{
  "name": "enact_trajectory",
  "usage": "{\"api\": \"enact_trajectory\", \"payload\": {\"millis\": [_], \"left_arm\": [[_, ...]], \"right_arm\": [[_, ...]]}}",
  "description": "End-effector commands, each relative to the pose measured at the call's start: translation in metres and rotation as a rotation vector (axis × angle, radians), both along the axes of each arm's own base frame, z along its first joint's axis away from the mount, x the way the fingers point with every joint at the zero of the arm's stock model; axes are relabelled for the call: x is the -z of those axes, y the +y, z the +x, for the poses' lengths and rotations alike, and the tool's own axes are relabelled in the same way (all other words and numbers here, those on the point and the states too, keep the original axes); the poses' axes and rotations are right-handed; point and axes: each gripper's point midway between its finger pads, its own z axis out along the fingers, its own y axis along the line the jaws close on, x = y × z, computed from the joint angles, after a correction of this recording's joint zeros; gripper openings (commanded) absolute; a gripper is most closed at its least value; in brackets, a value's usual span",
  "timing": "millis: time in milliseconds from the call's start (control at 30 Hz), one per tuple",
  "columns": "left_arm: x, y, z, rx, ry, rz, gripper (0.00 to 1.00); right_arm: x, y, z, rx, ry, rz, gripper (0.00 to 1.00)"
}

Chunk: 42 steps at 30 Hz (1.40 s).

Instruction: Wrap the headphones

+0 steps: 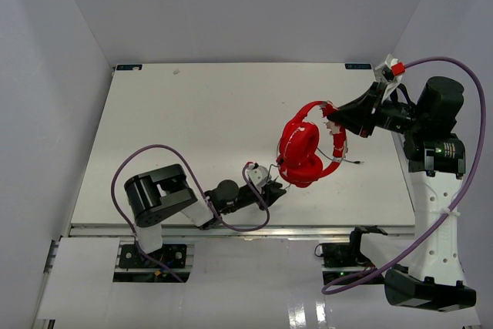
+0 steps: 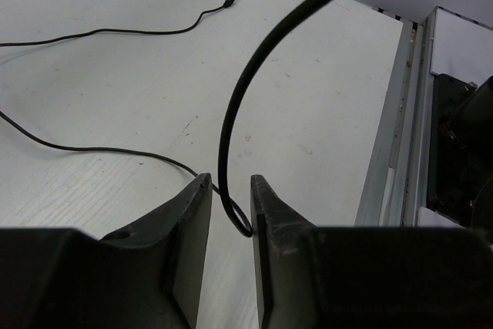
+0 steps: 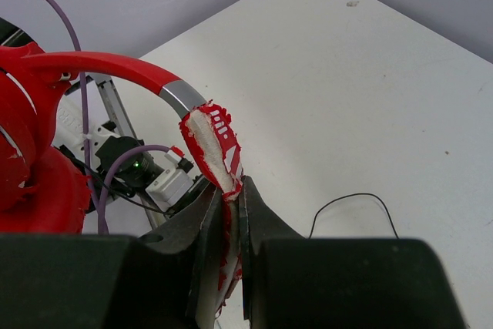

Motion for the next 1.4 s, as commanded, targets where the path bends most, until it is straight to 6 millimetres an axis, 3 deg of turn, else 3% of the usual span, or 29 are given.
{"api": "enact_trajectory", "payload": {"millis": [0,200,400,700,933,1033,1200,1267,1300,1367], "left_arm": [[-0.120,0.007,-0.004,0.001,-0.198,-0.419,0.25],[-0.124,0.024,-0.006,-0.037,-0.196,-0.432,0.01],[-0.140,0.049,-0.004,-0.103,-0.218,-0.452,0.00],[-0.123,0.068,0.012,-0.058,-0.092,-0.221,0.00],[-0.122,0.084,0.034,-0.028,-0.007,0.029,0.00],[-0.104,0.096,0.044,-0.060,0.066,0.163,0.00],[-0.118,0.115,0.079,-0.198,0.125,0.256,0.00],[-0.146,0.111,0.093,-0.228,0.125,0.254,0.00],[-0.139,0.109,0.097,-0.231,0.171,0.295,0.00],[-0.149,0.101,0.108,-0.242,0.221,0.319,0.00]], "right_arm": [[-0.013,0.002,-0.010,-0.017,-0.025,0.021,0.08],[-0.009,0.002,-0.011,-0.017,-0.017,0.021,0.08],[0.001,-0.003,-0.009,0.019,-0.042,-0.039,0.08],[0.029,-0.004,-0.029,-0.053,-0.076,-0.138,0.08],[0.055,-0.010,-0.040,-0.075,-0.154,-0.258,0.08],[0.062,-0.014,-0.043,-0.077,-0.200,-0.309,0.08],[0.078,-0.025,-0.042,-0.046,-0.258,-0.416,0.08],[0.088,-0.030,-0.041,-0.026,-0.262,-0.455,0.08],[0.092,-0.032,-0.040,-0.013,-0.266,-0.467,0.08],[0.098,-0.038,-0.035,0.031,-0.278,-0.494,0.08]]}}
